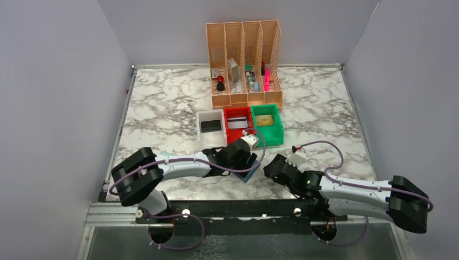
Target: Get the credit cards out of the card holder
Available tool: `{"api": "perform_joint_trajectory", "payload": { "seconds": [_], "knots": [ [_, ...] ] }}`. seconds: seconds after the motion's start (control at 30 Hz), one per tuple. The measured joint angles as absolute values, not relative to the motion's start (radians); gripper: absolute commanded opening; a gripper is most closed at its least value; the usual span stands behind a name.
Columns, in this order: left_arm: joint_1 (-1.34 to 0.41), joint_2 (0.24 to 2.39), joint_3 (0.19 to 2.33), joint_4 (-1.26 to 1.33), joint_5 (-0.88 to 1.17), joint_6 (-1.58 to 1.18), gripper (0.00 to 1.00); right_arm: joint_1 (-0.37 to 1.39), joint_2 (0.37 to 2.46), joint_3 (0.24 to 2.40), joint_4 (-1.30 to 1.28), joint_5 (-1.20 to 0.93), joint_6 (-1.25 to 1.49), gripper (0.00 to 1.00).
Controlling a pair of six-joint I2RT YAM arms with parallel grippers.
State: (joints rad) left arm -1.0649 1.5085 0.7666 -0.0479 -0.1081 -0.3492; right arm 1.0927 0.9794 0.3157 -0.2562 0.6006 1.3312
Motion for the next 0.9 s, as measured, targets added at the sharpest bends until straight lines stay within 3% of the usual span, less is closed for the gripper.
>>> {"api": "perform_joint_trajectory", "payload": {
  "seconds": [0.1,0.23,0.4,0.63,0.9],
  "knots": [
    [-1.076,1.542,0.774,-0.071,-0.148,-0.345,0.63,1.093,0.953,0.308,-0.279,0.603,1.331,0.63],
    [-1.087,1.577,0.799,-0.080,-0.175,-0.347,0.53,1.093,0.939,0.302,-0.284,0.604,1.328,0.63],
    [-1.108,1.599,0.824,-0.084,-0.232,-0.349,0.47,1.093,0.950,0.302,-0.263,0.600,1.306,0.64],
    [-1.122,1.599,0.826,-0.089,-0.296,-0.355,0.11,1.091,0.991,0.301,-0.183,0.585,1.278,0.65],
    [-1.121,1.586,0.815,-0.091,-0.302,-0.402,0.06,1.091,1.008,0.289,-0.096,0.547,1.234,0.68]
  ]
}}
